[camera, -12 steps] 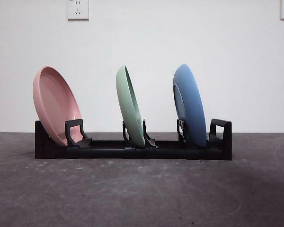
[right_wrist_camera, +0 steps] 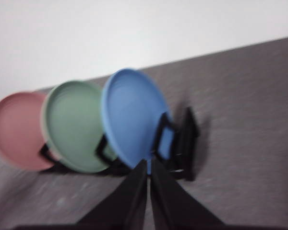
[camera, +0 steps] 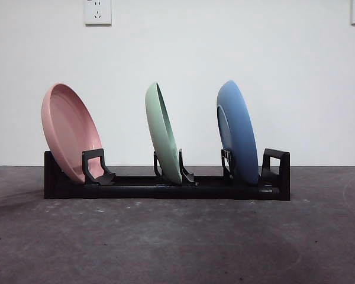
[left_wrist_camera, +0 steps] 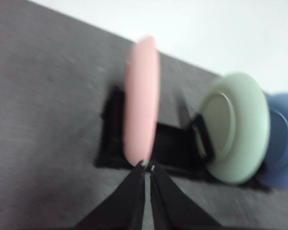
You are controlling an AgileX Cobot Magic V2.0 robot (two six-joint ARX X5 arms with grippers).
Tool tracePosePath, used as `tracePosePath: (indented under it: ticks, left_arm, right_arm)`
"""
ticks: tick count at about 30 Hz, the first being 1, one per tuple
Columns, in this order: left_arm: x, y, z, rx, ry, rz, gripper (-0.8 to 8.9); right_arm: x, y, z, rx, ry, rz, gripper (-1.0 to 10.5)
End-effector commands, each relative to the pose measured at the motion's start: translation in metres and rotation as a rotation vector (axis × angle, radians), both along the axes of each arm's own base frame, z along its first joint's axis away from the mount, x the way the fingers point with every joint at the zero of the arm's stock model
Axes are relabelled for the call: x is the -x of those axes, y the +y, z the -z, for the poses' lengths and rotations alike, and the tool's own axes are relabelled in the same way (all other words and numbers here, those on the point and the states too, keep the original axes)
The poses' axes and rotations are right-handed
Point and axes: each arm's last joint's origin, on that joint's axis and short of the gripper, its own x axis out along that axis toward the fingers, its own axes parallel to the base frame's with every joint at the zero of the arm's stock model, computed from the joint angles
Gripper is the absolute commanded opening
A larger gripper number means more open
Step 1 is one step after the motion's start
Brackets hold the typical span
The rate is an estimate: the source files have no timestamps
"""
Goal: Place the plate
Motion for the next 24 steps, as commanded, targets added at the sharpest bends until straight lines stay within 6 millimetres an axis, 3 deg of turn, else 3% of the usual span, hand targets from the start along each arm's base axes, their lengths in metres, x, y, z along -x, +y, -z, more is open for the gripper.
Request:
tracePosePath:
  ticks: [1, 9, 15, 24]
  left_arm:
    - [-0.011, -0.003, -0.017, -0.020, 0.030, 0.094, 0.16]
    - [-0.033, -0.015, -0.041, -0.031, 0.067, 0.327, 0.15]
    - [-0.038, -0.024, -0.040, -0.029, 0.093, 0.462, 0.15]
    - [-0.036, -0.034, -0.039, -0.058, 0.079, 0.530, 0.18]
  right_arm:
    - [-0.007, 0.002, -0.014, 0.031, 0.005, -0.083, 0.1]
    - [-0.028, 0.007, -0.032, 0.065, 0.034, -0.331, 0.1]
    - [-0.034, 0.012, -0.028, 0.089, 0.036, -0.402, 0.1]
    - [-0.032, 0.019, -0.026, 0.110, 0.038, -0.462, 0.1]
